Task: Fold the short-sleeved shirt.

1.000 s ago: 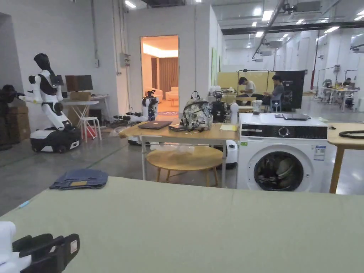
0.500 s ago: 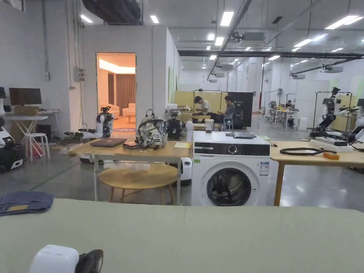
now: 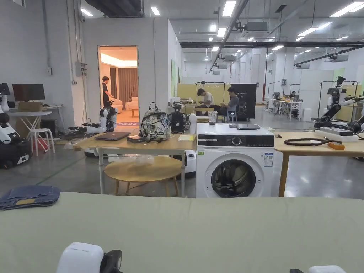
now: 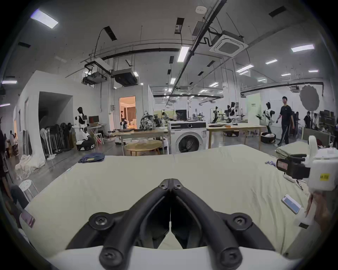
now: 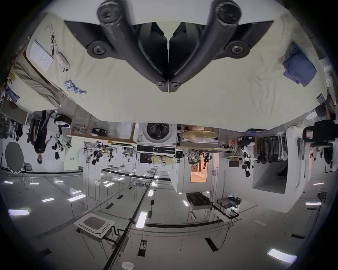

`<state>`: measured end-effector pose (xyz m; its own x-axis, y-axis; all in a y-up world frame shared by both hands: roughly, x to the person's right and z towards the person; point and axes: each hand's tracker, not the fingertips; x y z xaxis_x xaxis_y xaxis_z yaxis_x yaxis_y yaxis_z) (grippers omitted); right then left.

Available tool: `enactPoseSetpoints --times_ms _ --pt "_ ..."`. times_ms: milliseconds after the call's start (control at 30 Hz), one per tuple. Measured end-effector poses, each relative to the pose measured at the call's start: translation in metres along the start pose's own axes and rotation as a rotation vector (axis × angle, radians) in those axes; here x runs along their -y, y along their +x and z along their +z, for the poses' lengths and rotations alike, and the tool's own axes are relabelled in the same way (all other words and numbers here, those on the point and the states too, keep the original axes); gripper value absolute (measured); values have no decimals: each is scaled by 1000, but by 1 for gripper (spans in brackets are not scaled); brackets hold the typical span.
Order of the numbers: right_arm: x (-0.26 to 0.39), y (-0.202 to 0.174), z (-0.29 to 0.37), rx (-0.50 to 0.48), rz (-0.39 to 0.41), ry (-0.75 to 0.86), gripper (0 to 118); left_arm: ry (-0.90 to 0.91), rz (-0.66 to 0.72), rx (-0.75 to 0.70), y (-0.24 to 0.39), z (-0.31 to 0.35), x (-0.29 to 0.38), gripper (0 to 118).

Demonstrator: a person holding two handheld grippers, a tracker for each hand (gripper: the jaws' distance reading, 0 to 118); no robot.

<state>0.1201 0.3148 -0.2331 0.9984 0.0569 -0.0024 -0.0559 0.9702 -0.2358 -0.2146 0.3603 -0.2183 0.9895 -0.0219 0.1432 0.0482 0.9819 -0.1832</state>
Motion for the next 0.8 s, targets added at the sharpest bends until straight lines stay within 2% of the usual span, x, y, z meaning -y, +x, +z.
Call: enactPoseSetpoints --times_ms 167,200,233,267,300,333,367,400,500,600,667,800 --pt "2 3 -1 7 -7 -5 1 1 -6 -10 0 -1 -1 0" --pt "1 5 -1 4 -11 -4 8 10 -11 -24 0 -1 -1 0" --pt "1 6 1 -5 -11 -3 32 16 -16 -23 1 0 -1 7" --pt "0 7 2 -14 -14 1 55 21 -21 -13 0 1 -2 25" --pt "-1 7 3 -12 -16 4 70 28 -12 4 -2 2 -3 46" --pt "0 5 3 -10 -21 7 82 33 -1 21 -3 2 -3 70" --pt "-1 5 4 8 -24 18 86 29 4 21 -3 2 -4 86" --pt "-1 5 5 28 -18 33 86 30 3 14 -2 1 -4 86" --pt "-2 3 7 57 -1 66 96 44 -8 -25 0 2 -3 99" --pt "-4 2 8 58 6 79 108 54 -2 -24 -1 3 -4 99" --pt "-6 5 6 -12 -22 47 108 56 7 -20 -2 3 -5 99" --pt "-3 5 7 -23 -32 55 108 60 20 -13 -4 4 -4 99"
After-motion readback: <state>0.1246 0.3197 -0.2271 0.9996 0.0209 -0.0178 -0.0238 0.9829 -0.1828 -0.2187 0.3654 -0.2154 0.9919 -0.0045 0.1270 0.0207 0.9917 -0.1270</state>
